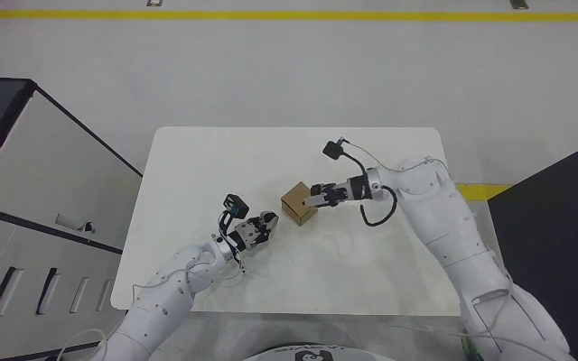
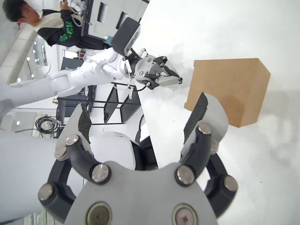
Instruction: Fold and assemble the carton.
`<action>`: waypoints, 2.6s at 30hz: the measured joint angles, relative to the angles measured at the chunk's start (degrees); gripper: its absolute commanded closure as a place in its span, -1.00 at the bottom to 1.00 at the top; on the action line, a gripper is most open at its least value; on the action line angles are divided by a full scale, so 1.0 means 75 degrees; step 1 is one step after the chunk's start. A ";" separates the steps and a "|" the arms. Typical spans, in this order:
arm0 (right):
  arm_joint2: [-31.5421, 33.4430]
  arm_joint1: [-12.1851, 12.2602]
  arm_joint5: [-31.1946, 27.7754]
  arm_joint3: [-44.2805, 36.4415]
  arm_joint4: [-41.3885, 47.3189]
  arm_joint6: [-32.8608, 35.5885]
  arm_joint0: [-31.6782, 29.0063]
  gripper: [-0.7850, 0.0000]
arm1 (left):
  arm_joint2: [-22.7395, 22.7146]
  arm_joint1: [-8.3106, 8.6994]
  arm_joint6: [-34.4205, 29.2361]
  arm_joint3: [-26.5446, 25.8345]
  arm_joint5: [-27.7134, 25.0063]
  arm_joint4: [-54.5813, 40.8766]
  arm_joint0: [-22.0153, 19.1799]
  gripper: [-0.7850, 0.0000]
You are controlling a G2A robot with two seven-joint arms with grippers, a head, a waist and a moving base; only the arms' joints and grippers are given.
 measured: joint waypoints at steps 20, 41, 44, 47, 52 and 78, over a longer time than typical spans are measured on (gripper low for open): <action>0.2506 0.1517 0.0448 -0.1988 0.3650 0.0429 -0.2542 -1.00 | 0.0000 0.0000 0.0000 0.0000 0.0000 0.0000 0.0000 1.00; 0.2590 0.1636 0.0475 -0.2092 0.4043 0.0457 -0.2676 -1.00 | -0.0228 0.0095 0.0568 -0.0820 0.0252 0.0670 0.0547 -1.00; 0.2590 0.1636 0.0475 -0.2092 0.4043 0.0457 -0.2676 -1.00 | -0.0185 0.0110 0.0851 -0.1221 0.0579 0.1216 0.0839 -1.00; 0.2590 0.1636 0.0475 -0.2092 0.4043 0.0457 -0.2676 -1.00 | -0.0151 0.0107 0.0936 -0.1319 0.0860 0.1513 0.0931 -1.00; 0.2590 0.1636 0.0475 -0.2092 0.4043 0.0457 -0.2676 -1.00 | -0.0154 0.0107 0.0928 -0.1309 0.0823 0.1474 0.0923 -1.00; 0.2590 0.1636 0.0475 -0.2092 0.4043 0.0457 -0.2676 -1.00 | 0.0737 -0.0225 0.1166 -0.1353 0.2671 0.2603 0.0554 -1.00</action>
